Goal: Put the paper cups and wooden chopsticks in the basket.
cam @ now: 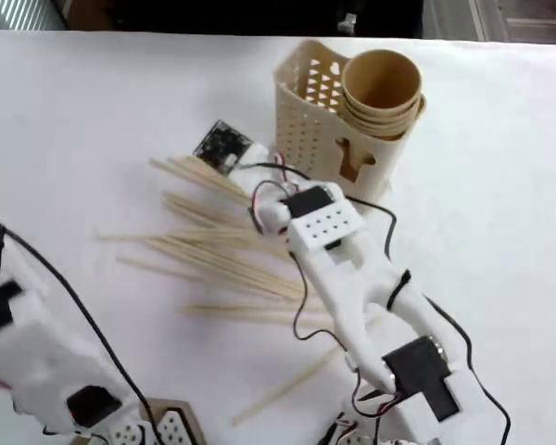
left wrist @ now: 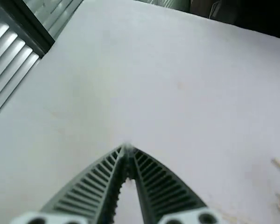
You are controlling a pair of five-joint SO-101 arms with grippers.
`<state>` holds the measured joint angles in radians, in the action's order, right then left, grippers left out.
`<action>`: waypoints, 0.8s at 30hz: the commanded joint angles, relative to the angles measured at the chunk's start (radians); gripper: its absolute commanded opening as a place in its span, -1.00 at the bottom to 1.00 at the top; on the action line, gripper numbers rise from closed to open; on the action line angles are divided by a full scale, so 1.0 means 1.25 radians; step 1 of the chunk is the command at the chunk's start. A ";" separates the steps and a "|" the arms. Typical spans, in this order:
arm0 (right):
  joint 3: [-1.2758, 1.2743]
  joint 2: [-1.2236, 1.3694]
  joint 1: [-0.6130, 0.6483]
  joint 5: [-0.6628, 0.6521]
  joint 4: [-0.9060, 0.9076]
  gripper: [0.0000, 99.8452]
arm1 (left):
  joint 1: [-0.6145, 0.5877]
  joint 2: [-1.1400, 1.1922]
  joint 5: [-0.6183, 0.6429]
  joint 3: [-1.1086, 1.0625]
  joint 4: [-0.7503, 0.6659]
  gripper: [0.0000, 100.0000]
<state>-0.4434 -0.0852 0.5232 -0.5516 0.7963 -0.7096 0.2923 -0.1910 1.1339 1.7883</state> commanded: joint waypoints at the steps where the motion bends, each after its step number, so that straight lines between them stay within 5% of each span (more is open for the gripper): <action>1: 0.068 0.001 0.035 0.006 0.072 -0.90 | 0.029 -0.217 0.005 -0.227 -0.002 -0.95; 12: 0.302 0.165 0.121 -0.001 0.332 -0.67 | -0.045 -0.571 0.060 -0.874 -0.156 -0.95; 24: 0.643 0.497 0.149 -0.110 0.503 -0.66 | -0.073 -0.970 0.055 -1.505 -0.398 -0.95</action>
<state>0.2424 0.5056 0.7043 -0.6743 1.3794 -0.7956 -0.8124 -0.1266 -0.6306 1.3418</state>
